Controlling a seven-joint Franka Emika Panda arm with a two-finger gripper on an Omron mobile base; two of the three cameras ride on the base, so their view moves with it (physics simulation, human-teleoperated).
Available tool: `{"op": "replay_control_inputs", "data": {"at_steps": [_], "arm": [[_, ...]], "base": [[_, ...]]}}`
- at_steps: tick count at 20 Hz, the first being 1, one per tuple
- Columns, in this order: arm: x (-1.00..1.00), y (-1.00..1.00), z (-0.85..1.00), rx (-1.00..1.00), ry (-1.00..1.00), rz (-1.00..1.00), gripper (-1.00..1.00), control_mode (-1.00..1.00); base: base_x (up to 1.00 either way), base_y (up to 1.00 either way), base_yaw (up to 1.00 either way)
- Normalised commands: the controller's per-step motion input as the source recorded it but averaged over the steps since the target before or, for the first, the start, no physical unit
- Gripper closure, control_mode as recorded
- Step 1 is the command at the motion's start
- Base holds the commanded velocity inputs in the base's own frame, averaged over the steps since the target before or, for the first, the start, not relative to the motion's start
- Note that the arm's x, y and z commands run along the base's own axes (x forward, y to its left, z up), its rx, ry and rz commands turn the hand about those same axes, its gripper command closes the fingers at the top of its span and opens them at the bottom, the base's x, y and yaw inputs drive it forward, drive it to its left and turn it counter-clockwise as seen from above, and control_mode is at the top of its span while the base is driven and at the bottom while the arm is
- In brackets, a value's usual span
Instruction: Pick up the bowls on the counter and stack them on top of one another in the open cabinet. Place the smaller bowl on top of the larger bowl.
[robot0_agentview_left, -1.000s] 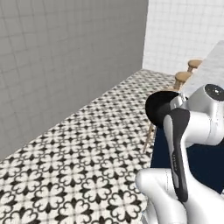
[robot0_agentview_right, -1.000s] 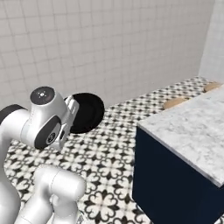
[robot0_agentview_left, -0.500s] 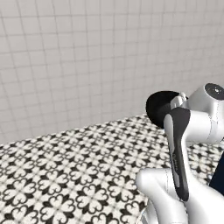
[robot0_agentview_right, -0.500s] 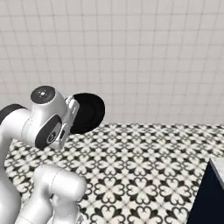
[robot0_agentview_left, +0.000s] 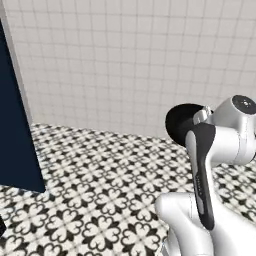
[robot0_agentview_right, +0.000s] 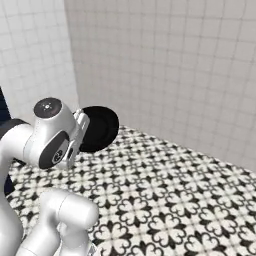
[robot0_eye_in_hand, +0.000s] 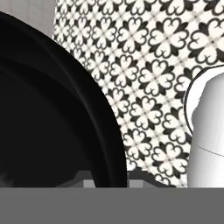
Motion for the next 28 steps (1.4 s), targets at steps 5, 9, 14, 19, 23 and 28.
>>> {"op": "replay_control_inputs", "data": {"at_steps": [5,9,14,19,23,28], "arm": [[0.00,0.00,0.00,0.00,0.00,0.00,1.00,1.00],[0.00,0.00,0.00,0.00,0.00,0.00,1.00,1.00],[0.00,0.00,0.00,0.00,0.00,0.00,1.00,1.00],[0.00,0.00,0.00,0.00,0.00,0.00,1.00,1.00],[0.00,0.00,0.00,0.00,0.00,0.00,1.00,1.00],[0.00,0.00,0.00,0.00,0.00,0.00,1.00,1.00]], "base": [[-0.52,-0.48,0.81],[-0.18,-0.01,0.80],[-0.02,0.67,0.76],[-0.03,0.77,0.65],[0.16,0.00,0.57],[0.82,-0.10,0.51]]}}
